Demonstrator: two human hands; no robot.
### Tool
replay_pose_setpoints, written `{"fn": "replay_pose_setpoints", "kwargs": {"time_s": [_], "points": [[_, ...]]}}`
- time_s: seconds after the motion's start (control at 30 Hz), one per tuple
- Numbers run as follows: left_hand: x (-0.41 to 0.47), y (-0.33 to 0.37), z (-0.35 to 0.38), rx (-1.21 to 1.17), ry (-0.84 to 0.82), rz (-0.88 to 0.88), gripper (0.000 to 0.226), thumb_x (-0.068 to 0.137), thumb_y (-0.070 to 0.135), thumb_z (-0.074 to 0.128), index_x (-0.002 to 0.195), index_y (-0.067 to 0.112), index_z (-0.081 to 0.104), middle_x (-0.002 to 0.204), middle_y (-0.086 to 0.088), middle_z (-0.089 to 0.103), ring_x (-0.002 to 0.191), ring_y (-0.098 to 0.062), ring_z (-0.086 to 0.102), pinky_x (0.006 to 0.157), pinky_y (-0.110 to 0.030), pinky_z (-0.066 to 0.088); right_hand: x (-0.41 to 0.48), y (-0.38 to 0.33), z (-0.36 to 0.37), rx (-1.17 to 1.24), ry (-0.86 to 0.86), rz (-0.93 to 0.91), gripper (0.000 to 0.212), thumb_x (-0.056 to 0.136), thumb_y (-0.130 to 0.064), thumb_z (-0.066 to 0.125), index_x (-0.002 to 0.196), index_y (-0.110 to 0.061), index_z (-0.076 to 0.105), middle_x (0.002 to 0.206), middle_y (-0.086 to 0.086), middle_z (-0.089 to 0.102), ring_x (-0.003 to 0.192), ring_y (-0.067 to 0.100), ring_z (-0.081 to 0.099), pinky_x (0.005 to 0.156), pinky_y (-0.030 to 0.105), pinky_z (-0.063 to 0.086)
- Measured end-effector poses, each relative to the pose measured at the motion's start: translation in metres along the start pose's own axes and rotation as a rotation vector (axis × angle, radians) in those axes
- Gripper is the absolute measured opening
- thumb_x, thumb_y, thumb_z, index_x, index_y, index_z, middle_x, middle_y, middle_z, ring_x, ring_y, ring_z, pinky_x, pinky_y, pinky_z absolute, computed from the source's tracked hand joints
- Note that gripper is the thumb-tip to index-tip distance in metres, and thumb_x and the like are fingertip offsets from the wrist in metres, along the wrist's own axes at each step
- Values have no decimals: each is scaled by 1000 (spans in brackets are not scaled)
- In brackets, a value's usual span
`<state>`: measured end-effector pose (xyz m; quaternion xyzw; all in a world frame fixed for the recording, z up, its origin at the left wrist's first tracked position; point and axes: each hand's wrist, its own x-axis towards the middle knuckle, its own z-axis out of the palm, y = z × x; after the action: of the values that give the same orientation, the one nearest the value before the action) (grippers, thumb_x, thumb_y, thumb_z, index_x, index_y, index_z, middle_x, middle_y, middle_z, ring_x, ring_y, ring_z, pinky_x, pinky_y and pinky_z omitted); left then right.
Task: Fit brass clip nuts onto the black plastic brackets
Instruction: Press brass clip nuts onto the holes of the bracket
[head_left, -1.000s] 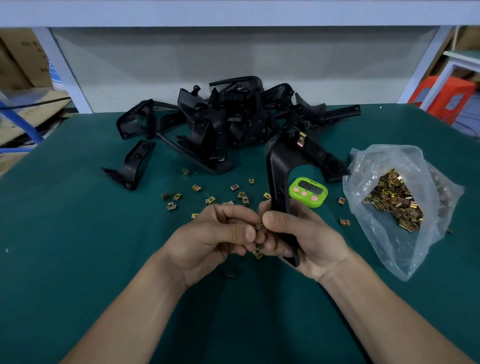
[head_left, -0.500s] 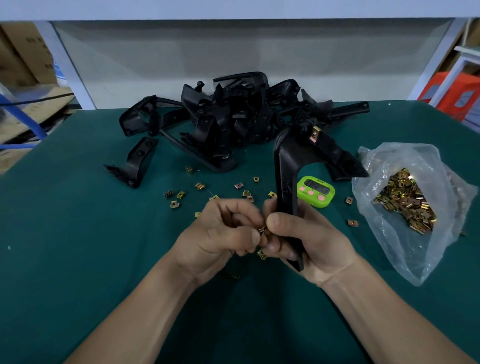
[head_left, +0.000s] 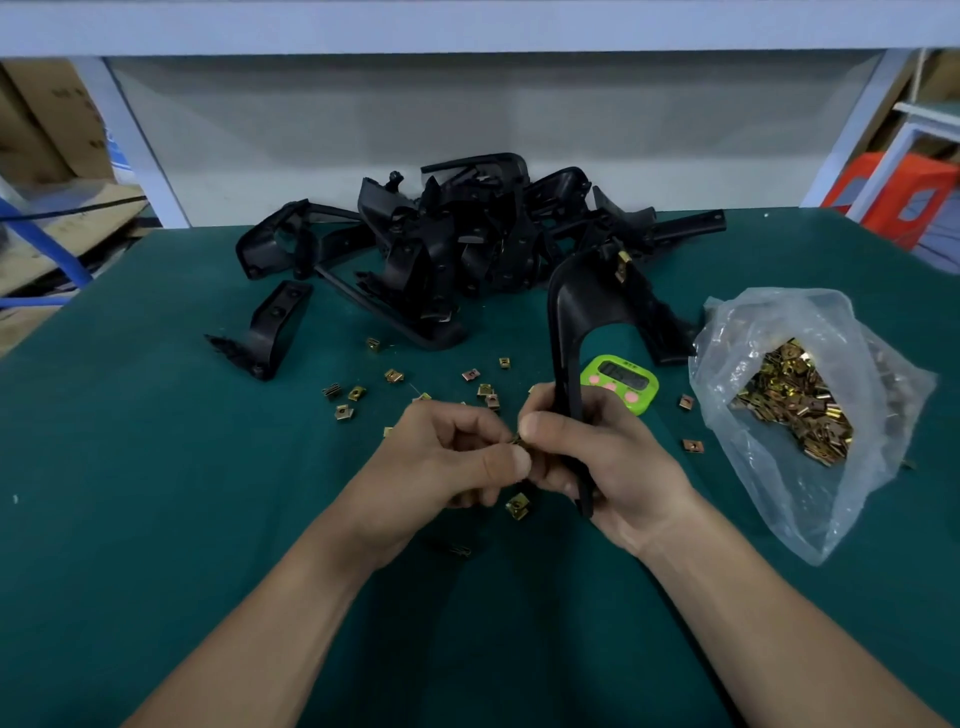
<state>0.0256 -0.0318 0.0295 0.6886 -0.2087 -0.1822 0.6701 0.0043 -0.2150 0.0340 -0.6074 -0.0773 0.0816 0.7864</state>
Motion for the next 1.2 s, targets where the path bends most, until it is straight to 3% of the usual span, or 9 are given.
{"fn": "replay_pose_setpoints", "kwargs": {"time_s": [0.27, 0.4, 0.53, 0.63, 0.73, 0.83, 0.9, 1.13, 1.2], "points": [[2, -1, -3, -105, -54, 53, 29, 71, 27, 85, 62, 9, 64, 67, -26, 60, 58, -34, 28, 52, -25, 26, 0, 5, -1, 13, -136, 61, 11, 84, -14, 68, 74, -12, 65, 58, 7, 59, 38, 11, 39, 53, 30, 28], [1, -3, 0, -73, -95, 59, 30, 68, 21, 85, 57, 3, 64, 56, -23, 52, 56, -24, 40, 55, -27, 29, -1, 3, -1, -25, -197, 25, 6, 76, -10, 69, 76, -8, 64, 59, 6, 55, 37, 9, 41, 41, 21, 30], [1, -5, 6, -14, -65, 59, 34, 75, 32, 83, 58, 7, 67, 52, -28, 49, 43, -11, 29, 44, -19, 25, 0, 3, -2, 44, -101, 62, 3, 73, -6, 62, 71, -8, 61, 57, 8, 48, 36, 13, 37, 38, 20, 29], [1, -4, 7, 124, -5, 80, 38, 74, 45, 83, 66, 9, 71, 62, -32, 56, 50, -16, 38, 47, -33, 27, 0, 2, -2, 42, -57, 115, 5, 75, -5, 61, 70, -7, 59, 57, 9, 47, 40, 19, 34, 35, 20, 30], [-2, -6, 7, 244, 88, 132, 36, 74, 52, 82, 71, 16, 74, 64, -14, 67, 57, -20, 50, 51, -43, 38, 0, 2, -1, 67, -10, 185, 6, 72, -5, 61, 68, -8, 57, 55, 9, 50, 34, 16, 35, 36, 21, 28], [-5, -7, 6, 458, 148, 170, 28, 77, 55, 76, 68, 29, 73, 55, 8, 61, 51, -3, 47, 49, -23, 37, 1, 2, 0, 78, 37, 240, 7, 68, -5, 61, 64, -7, 56, 53, 9, 52, 31, 14, 34, 36, 21, 27], [-6, -7, 5, 548, 149, 184, 25, 80, 57, 72, 66, 37, 71, 51, 8, 53, 49, -2, 40, 47, -18, 31, 1, 3, 1, 76, 46, 264, 10, 74, 0, 61, 65, -6, 58, 52, 9, 49, 30, 14, 35, 36, 20, 28], [-2, -5, 6, 284, 152, 200, 38, 84, 56, 72, 63, 24, 75, 50, -13, 51, 51, -32, 38, 48, -36, 27, -1, -2, -6, 213, -64, 321, 11, 77, -10, 66, 66, -9, 71, 60, 16, 61, 41, 14, 50, 41, 18, 33], [-1, -5, 7, 229, 140, 197, 38, 84, 55, 73, 61, 24, 74, 48, -8, 49, 49, -29, 36, 48, -34, 26, -2, -3, -9, 287, -97, 348, 9, 76, -4, 68, 70, -8, 74, 64, 16, 63, 45, 12, 56, 41, 15, 37]]}}
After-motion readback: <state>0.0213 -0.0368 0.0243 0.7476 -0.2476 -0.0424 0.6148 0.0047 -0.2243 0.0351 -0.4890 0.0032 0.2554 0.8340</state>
